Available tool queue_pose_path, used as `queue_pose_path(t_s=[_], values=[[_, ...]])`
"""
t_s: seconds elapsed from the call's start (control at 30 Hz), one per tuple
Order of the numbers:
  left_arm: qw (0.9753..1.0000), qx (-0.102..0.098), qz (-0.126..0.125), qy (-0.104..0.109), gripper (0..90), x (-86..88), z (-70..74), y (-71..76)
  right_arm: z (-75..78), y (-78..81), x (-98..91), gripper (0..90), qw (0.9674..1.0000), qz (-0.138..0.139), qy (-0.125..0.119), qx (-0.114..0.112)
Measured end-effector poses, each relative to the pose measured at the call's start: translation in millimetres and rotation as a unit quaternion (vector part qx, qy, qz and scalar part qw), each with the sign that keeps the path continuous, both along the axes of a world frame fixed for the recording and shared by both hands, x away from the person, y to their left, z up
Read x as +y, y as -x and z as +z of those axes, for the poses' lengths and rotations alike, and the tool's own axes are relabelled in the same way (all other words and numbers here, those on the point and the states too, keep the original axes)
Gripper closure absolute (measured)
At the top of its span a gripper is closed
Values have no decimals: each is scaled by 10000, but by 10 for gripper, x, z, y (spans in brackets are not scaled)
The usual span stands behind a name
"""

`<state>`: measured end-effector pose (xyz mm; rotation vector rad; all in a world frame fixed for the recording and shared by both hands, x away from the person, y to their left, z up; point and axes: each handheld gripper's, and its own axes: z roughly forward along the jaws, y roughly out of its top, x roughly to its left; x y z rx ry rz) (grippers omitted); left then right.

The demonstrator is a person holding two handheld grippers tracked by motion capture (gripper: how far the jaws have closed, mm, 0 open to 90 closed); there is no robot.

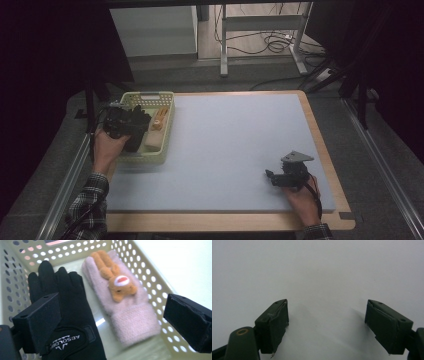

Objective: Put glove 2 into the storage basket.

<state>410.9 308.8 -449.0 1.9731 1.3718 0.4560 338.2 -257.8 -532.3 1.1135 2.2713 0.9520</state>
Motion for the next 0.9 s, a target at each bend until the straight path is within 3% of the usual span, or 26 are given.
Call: queue_pose_path(t_s=[0.9], values=[[9967, -423, -699, 7, 26, -324, 80, 328, 3, 3, 0, 189, 10000, 4, 21, -3]])
